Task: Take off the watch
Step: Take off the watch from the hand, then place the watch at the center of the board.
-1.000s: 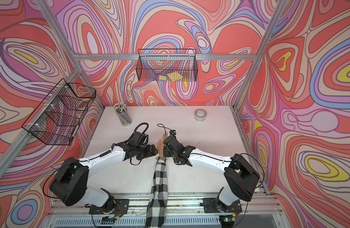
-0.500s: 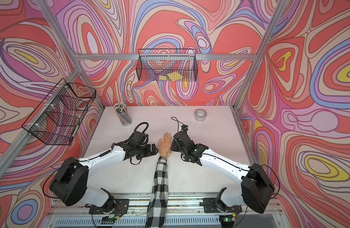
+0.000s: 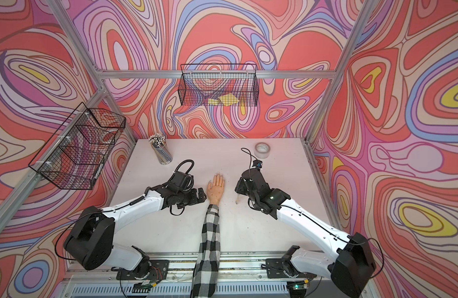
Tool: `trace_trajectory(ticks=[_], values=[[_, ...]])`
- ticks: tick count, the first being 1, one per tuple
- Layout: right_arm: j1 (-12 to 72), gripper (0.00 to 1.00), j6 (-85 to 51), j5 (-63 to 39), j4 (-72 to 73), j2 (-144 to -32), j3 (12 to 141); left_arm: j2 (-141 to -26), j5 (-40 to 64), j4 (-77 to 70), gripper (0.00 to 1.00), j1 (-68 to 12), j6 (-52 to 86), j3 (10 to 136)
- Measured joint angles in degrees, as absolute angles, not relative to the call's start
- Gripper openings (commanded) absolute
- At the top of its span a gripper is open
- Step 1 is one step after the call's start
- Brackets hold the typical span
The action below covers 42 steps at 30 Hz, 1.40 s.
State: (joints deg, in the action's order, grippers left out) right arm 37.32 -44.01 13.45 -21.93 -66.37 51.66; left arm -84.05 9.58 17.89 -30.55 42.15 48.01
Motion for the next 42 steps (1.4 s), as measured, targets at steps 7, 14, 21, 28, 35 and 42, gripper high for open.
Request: trace_trajectory(ticks=[7, 14, 21, 28, 35, 42], values=[[34.2, 0.00, -43.7, 15.2, -27.4, -62.0, 51.6, -84.0, 9.1, 17.9, 0.99, -30.3, 42.1, 48.0], [31.6, 0.00, -45.2, 21.0, -40.6, -60.1, 54.2, -84.0, 9.1, 17.9, 0.99, -29.9, 42.0, 48.0], [28.5, 0.00, -49.3, 28.2, -54.9, -57.5, 57.0, -84.0, 9.0, 17.9, 0.99, -29.8, 41.9, 48.0], [28.2, 0.00, -49.9, 32.8, -63.3, -60.0, 60.2, -84.0, 8.9, 17.9, 0.99, -29.3, 41.8, 48.0], [28.1, 0.00, -46.8, 32.4, -60.7, -72.0, 60.9, -83.8, 8.9, 17.9, 0.99, -29.3, 41.8, 48.0], [28.1, 0.00, -45.5, 28.3, -52.8, -84.3, 63.4, -83.5, 9.0, 17.9, 0.99, -29.3, 41.8, 48.0]])
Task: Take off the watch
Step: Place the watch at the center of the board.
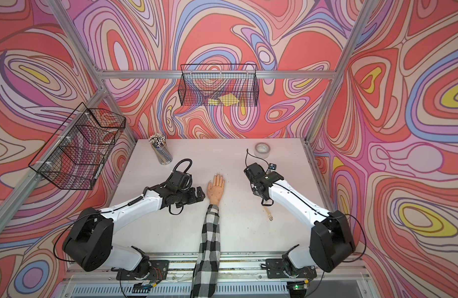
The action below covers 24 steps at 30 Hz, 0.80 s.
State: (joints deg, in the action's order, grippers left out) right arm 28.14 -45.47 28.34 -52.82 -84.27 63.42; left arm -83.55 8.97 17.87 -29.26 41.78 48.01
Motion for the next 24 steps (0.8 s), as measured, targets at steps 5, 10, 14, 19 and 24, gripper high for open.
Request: trace_trajectory(ticks=[5, 10, 14, 19, 24], values=[[28.1, 0.00, -45.5, 25.6, -48.2, -91.5, 66.2, -83.5, 9.0, 17.8, 0.99, -29.3, 41.8, 48.0], [28.1, 0.00, -45.8, 24.1, -45.4, -96.4, 67.4, -83.5, 9.2, 17.9, 0.99, -29.3, 41.8, 48.0], [28.1, 0.00, -46.2, 23.0, -44.1, -98.6, 68.1, -83.3, 9.2, 17.9, 0.99, -29.3, 41.8, 48.0], [28.1, 0.00, -46.7, 21.4, -43.1, -101.0, 70.7, -83.2, 9.2, 17.9, 0.99, -29.3, 41.8, 48.0], [28.2, 0.00, -47.3, 20.7, -41.8, -103.8, 73.1, -82.9, 9.2, 17.9, 0.99, -29.3, 42.0, 48.0]])
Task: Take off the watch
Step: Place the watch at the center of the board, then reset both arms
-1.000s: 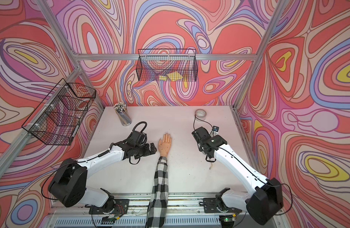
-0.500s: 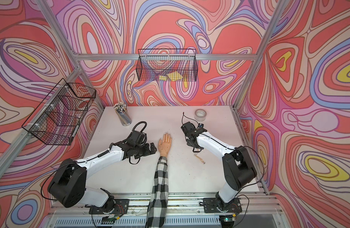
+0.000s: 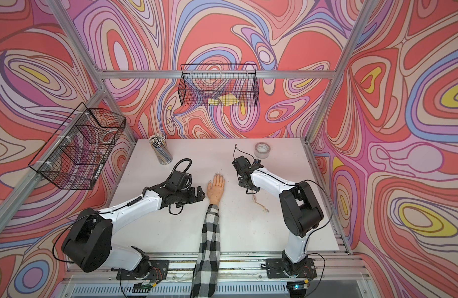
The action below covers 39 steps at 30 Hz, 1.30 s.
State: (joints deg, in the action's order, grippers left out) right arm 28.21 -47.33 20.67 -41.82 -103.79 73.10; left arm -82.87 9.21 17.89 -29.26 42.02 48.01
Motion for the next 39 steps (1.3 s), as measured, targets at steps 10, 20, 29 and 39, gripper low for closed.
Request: trace_trajectory(ticks=[10, 20, 29, 39], values=[[30.6, 0.58, -49.1, 19.4, -41.2, -106.6, 75.9, -82.5, 9.2, 18.0, 0.99, -29.3, 42.0, 48.0], [32.3, 0.98, -48.2, 14.5, -38.2, -99.0, 76.7, -82.2, 9.1, 18.1, 0.99, -29.3, 42.0, 48.0], [31.9, 0.98, -41.0, 17.8, -33.5, -83.3, 70.3, -76.9, 3.6, 20.4, 0.99, -29.1, 37.8, 48.7], [28.9, 0.98, -25.8, 24.4, -19.8, -69.5, 52.1, -64.4, -10.6, 14.0, 0.99, -25.1, 27.4, 44.6]])
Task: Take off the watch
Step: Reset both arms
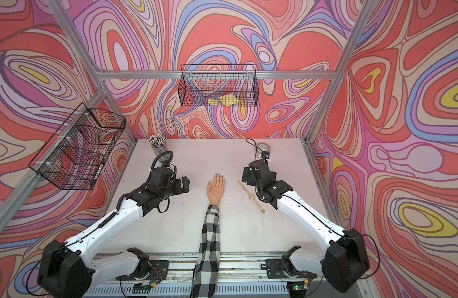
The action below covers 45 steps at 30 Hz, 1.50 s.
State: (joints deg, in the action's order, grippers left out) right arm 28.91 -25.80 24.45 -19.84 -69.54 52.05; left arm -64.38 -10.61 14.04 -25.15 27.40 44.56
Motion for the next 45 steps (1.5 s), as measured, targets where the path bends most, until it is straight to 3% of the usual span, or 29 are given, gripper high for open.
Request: trace_trajectory(ticks=[7, 14, 21, 26, 37, 45], values=[[21.1, 0.98, -20.8, 29.3, -7.6, -65.7, 40.1, -58.8, -23.6, 2.4, 0.99, -22.2, 14.6, 34.3], [14.6, 0.98, -14.6, 30.2, 2.7, -67.9, 33.5, -59.4, -26.0, -12.5, 0.99, -12.4, 7.3, 24.8], [7.8, 0.98, -11.3, 27.9, 14.0, -72.5, 28.4, -65.7, -22.3, -25.3, 0.99, -6.1, 4.6, 21.5], [4.1, 0.98, -9.6, 21.8, 27.1, -77.8, 24.9, -76.7, -17.9, -35.4, 0.99, -5.3, 3.2, 21.2], [2.3, 0.98, -3.0, 11.9, 56.3, -94.3, 21.7, -88.1, -11.0, -47.1, 0.99, -4.0, 1.0, 21.1], [1.3, 0.98, -2.7, 9.4, 55.5, -97.3, 26.1, -88.3, -9.8, -48.3, 0.99, -3.6, 0.6, 21.1]])
